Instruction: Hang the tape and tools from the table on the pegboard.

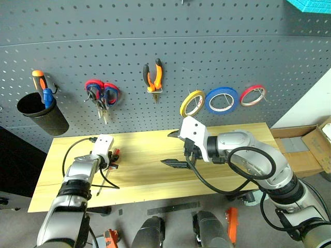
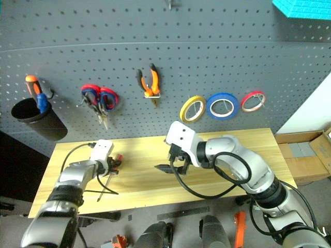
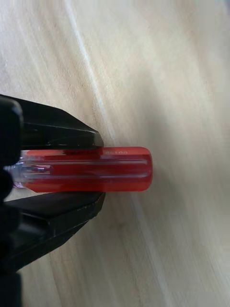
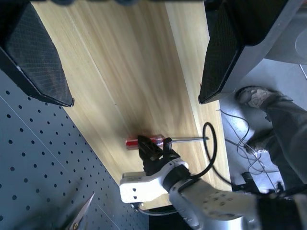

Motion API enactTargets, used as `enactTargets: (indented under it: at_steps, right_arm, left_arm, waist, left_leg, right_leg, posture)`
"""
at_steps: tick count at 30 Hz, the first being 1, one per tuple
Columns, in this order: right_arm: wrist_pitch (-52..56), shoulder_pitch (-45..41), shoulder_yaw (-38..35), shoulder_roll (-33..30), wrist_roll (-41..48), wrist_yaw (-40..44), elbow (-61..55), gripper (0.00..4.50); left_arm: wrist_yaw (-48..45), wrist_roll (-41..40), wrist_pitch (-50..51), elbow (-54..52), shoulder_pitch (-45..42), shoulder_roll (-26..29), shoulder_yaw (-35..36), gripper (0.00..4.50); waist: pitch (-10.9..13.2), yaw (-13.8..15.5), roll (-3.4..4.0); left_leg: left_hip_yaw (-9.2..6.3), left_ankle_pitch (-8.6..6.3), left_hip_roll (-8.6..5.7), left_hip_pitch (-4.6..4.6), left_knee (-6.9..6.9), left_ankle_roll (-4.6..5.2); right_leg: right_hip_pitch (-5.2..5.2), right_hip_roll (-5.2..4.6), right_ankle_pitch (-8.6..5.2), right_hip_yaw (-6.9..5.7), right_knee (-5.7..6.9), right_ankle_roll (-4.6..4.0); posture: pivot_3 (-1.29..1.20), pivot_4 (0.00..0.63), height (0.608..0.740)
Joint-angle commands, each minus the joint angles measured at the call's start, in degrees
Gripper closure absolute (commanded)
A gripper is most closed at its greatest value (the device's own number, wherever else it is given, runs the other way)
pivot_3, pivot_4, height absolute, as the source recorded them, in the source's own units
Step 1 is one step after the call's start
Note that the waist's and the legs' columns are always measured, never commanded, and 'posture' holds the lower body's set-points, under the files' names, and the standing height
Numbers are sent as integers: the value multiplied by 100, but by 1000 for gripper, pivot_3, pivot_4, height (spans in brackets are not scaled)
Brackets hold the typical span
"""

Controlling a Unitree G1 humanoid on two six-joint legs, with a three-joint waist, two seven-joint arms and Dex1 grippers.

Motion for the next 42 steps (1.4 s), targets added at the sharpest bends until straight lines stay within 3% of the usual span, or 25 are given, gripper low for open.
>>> enactTargets:
  at_steps: [1, 7, 12, 17, 26, 32, 42]
  right_arm:
    - [-312, -135, -350, 117, 105, 72, -144, 0]
    - [-1256, -123, -553, 10, 97, 679, 20, 0]
    - [-1874, -159, -753, -34, 237, 1242, 282, 0]
    - [-1987, -398, -896, -29, 457, 1698, 613, 0]
    - [-1697, -620, -894, -67, 553, 1838, 895, 0]
    - [-1643, -553, -962, -100, 552, 1719, 832, 0]
    - [-1574, -481, -998, -132, 567, 1563, 720, 0]
  left_arm:
    - [675, -133, -241, -1755, 792, -148, 743, 3674]
    - [1315, -192, -711, -4039, 2057, -802, 1296, 3674]
    - [1947, 118, -901, -5404, 2629, -1163, 1630, 3674]
    - [2263, 306, -799, -6259, 2090, -994, 1848, 3674]
    - [1897, -115, -250, -5941, -151, 45, 2026, 3674]
    - [1813, -330, -298, -5101, -1326, 532, 2301, 3674]
    - [1560, -358, -1406, -3327, -1699, 793, 2308, 3674]
  waist:
    - [0, 10, 0]
    - [-2, 81, -2]
    - [-5, 217, -5]
    - [-16, 352, -11]
    - [-65, 502, -39]
    - [-68, 476, -38]
    - [-73, 399, -44]
  left_leg:
    - [-1, 0, 2, -1, 0, -1]
    - [-4, -1, -2, 1, -1, 0]
    - [-8, 0, 1, 3, -1, -1]
    - [-5, 0, 0, 5, 2, -2]
    - [-9, 3, -4, 4, 11, -7]
    - [-6, 3, -1, 3, 8, -8]
    - [-9, 4, -2, 2, 16, -8]
  right_leg:
    - [-1, 1, 0, -3, -4, 0]
    - [2, 0, 1, -9, -30, 2]
    - [3, 3, 1, -17, -27, 2]
    - [6, 4, 2, -17, -24, 2]
    - [3, 5, 10, -25, -29, 4]
    - [7, 6, 10, -24, -21, 4]
    - [1, 5, 11, -28, -22, 6]
  posture:
    - [-168, 220, 740]
    - [-122, 186, 740]
    - [-68, 161, 740]
    - [-16, 138, 740]
    - [0, 119, 740]
    - [-12, 119, 740]
    - [-50, 118, 740]
